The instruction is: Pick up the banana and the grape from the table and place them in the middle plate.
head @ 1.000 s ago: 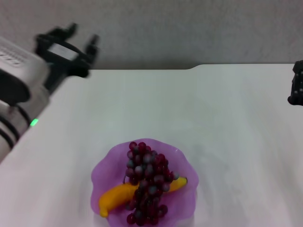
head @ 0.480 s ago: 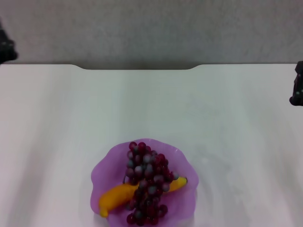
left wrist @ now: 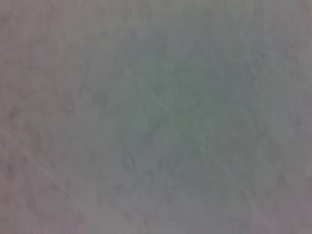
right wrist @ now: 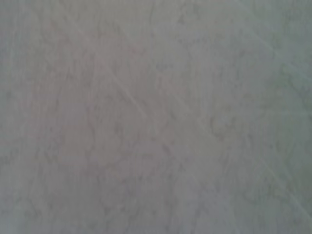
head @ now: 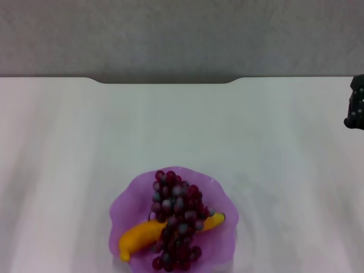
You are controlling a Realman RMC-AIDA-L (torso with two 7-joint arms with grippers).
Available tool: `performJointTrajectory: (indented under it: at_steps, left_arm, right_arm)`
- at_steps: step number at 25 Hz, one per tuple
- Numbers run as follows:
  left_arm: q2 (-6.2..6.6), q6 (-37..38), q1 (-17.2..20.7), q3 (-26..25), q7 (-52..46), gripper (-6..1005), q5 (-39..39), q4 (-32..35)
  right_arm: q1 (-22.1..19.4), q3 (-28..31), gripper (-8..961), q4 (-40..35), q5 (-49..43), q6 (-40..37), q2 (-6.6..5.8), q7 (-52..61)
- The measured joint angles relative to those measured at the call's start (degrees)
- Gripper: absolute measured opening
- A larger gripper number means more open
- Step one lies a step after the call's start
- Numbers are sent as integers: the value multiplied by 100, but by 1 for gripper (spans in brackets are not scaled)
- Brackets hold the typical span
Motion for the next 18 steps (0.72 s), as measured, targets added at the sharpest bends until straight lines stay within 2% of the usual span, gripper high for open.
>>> performJointTrajectory:
  at_steps: [4, 8, 12, 15, 18]
  left_arm:
    - [89, 544, -162, -42, -1579, 21, 1398, 787]
    - [169, 1971, -446, -64, -3040, 21, 2830, 1929]
    - [197, 2946, -735, 55, -3224, 21, 3159, 2893]
    - [179, 3126, -799, 130, -3125, 21, 3164, 3254]
    - [188, 3155, -802, 234, -3025, 21, 3171, 3380]
  right_arm:
    - [27, 0, 16, 22, 0, -3, 0, 2]
    - [80, 19, 17, 146, 0, -5, 4, 4]
    - [270, -1, 16, 456, 247, -41, 6, -2]
    - [415, -18, 16, 848, 550, -314, 6, -16]
    - [617, -71, 17, 1544, 865, -953, 17, -7]
